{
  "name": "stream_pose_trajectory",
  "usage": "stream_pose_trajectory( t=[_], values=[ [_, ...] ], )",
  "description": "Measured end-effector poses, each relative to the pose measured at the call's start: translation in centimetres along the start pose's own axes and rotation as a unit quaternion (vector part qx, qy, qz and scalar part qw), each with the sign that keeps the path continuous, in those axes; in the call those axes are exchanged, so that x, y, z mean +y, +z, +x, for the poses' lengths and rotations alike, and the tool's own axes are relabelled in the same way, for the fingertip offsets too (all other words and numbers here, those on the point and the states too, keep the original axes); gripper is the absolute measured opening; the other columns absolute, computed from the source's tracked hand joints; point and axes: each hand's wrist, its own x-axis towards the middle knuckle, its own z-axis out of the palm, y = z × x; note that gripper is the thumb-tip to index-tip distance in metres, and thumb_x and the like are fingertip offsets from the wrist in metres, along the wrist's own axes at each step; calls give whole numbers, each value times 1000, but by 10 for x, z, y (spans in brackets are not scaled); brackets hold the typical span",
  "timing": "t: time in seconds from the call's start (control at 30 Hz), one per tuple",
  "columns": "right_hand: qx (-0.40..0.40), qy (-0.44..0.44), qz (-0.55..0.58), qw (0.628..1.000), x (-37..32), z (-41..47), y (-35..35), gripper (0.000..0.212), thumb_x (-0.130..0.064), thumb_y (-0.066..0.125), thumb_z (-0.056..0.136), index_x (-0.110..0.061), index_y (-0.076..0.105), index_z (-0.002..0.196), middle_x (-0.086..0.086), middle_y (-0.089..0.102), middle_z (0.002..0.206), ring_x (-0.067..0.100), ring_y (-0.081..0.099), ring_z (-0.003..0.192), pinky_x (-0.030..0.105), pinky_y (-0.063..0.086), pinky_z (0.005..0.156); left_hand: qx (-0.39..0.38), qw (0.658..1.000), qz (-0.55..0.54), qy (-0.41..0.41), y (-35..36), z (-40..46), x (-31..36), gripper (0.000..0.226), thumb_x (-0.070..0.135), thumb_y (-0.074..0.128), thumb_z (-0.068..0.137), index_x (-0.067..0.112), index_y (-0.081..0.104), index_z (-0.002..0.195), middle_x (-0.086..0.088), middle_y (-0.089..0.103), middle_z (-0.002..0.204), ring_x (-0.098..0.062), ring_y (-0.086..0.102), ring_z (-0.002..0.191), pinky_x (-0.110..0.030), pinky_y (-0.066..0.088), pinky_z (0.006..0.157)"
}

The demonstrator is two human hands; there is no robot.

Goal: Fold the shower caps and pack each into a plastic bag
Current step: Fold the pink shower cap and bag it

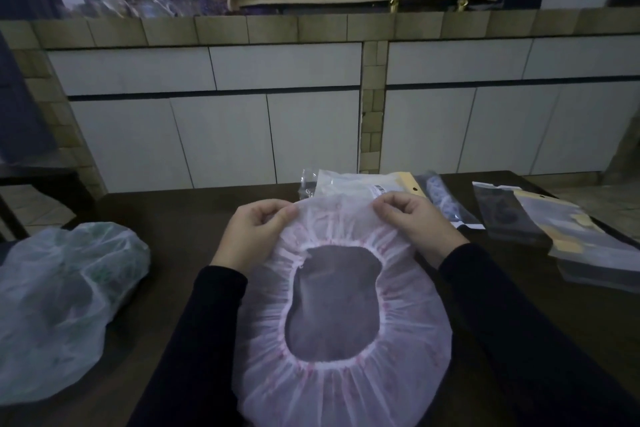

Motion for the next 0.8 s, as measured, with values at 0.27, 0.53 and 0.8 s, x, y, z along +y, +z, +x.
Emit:
stream_pose_trajectory(
  t=[0.27,0.53,0.8],
  values=[
    [83,-40,-173,981,12,5,5,33,-27,54,95,-6,59,70,1,49,64,9,44,60,14,38,57,-48,994,74,-67,-7,1,-13,45,50,57,90,12,62,66,15,51,58,-2,46,57,-24,38,61],
    [145,5,-253,957,19,11,-8,28,-27,49,98,-6,63,86,7,60,80,20,52,80,26,35,71,-21,987,99,-123,-17,-1,-18,46,41,71,82,-5,65,78,-5,56,64,-13,48,59,-28,40,59],
    [34,80,-183,979,8,4,-5,16,-24,62,91,-12,66,100,1,64,96,11,56,86,22,44,79,-3,969,206,-135,-29,2,-17,27,14,57,90,16,64,116,0,65,109,-16,60,99,-28,43,89]
  ],
)
